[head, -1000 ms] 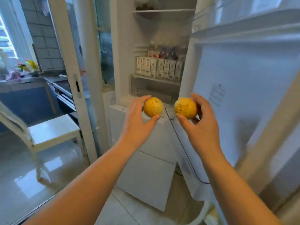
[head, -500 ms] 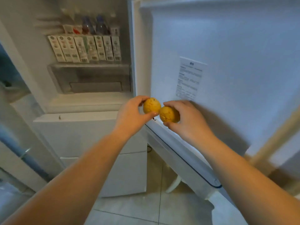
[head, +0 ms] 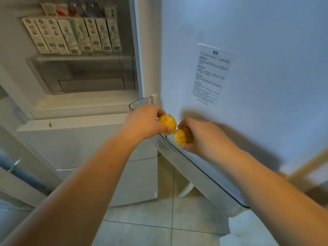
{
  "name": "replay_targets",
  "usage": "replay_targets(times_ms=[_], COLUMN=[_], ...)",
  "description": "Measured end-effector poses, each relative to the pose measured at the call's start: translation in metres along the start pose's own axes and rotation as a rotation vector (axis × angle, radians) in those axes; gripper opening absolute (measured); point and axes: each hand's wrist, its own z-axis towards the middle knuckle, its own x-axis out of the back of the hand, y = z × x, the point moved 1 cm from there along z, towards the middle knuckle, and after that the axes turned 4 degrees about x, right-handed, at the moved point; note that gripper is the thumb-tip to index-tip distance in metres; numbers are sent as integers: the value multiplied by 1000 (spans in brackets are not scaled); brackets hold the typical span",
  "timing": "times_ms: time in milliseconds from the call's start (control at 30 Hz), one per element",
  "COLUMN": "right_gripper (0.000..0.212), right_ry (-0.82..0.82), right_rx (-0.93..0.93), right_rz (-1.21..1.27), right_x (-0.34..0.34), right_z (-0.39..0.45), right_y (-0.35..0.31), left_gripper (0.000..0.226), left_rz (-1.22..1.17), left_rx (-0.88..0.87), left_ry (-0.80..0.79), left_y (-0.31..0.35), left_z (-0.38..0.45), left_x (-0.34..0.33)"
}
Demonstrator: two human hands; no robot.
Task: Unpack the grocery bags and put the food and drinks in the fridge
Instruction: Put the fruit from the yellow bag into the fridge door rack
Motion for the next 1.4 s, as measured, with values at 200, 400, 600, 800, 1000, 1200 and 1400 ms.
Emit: replay_targets(times_ms=[200, 400, 600, 800, 1000, 1200, 1400], right_gripper=[40, 41, 41, 50, 50, 45, 46], right_ry=[-61, -69, -72, 6, 161, 313, 385], right_rx=[-14, -19, -33, -48, 9, 19, 49], right_rz=[-13, -8, -5, 86, 185, 312, 380], right_x=[-1, -2, -2, 5, 24, 25, 15], right_z=[-2, -1, -3, -6, -35, -73, -121], right_y=[1, 3, 2, 0, -14, -23, -29], left_gripper=[47, 45, 43, 40, 33, 30, 32], left_rz=[68, 130, 136, -66, -371, -500, -544], left_rx=[34, 42, 64, 20, -36, -50, -36], left_ry=[-122, -152, -89, 202, 324, 348, 339], left_y=[10, 15, 14, 3, 8, 7, 15], left_z=[2, 1, -1, -23, -72, -116, -156], left_x=[2, 4, 1, -4, 8, 6, -17])
